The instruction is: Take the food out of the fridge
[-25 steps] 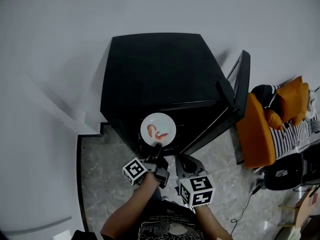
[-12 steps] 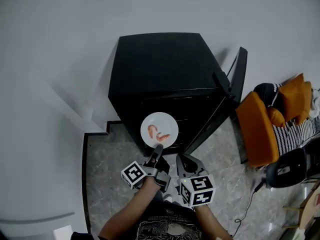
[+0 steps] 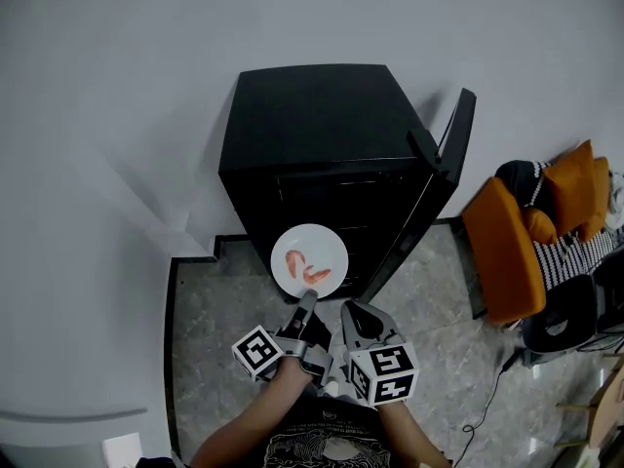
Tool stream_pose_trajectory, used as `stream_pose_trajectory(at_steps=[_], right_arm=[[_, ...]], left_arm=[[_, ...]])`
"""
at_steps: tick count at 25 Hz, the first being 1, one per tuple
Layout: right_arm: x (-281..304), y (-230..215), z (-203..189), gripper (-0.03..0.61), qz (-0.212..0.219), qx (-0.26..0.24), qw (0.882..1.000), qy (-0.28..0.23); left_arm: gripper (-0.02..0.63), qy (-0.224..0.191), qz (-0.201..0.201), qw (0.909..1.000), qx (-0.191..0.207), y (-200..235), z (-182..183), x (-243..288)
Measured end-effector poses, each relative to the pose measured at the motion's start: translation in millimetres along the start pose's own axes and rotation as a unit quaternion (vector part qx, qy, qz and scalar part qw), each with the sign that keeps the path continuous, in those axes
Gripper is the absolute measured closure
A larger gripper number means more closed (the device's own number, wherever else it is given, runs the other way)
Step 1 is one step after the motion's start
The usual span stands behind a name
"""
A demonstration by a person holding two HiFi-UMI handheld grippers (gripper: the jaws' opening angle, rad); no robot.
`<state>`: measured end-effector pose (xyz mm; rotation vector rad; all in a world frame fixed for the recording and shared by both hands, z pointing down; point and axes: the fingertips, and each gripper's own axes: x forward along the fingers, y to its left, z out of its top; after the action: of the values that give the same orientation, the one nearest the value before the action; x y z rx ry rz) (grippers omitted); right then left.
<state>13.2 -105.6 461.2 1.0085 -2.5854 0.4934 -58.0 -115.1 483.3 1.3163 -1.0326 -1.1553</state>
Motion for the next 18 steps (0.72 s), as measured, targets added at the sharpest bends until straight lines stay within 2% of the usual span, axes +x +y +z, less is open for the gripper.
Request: stream_pose_trajectory(at_steps=[11, 18], right_arm=[[-16.0, 10.4, 0.0, 0.557, 0.004, -0.004, 1.0, -0.015], [-17.0, 10.4, 0.3, 0.557, 0.005, -0.005, 1.0, -0.016]], left_arm=[[0.591, -0.01, -0.009, 0.9999, 0.006, -23.8, -9.2, -21.3], [0.591, -0.01, -0.007, 0.9999, 0.008, -23.5, -9.1, -22.0]])
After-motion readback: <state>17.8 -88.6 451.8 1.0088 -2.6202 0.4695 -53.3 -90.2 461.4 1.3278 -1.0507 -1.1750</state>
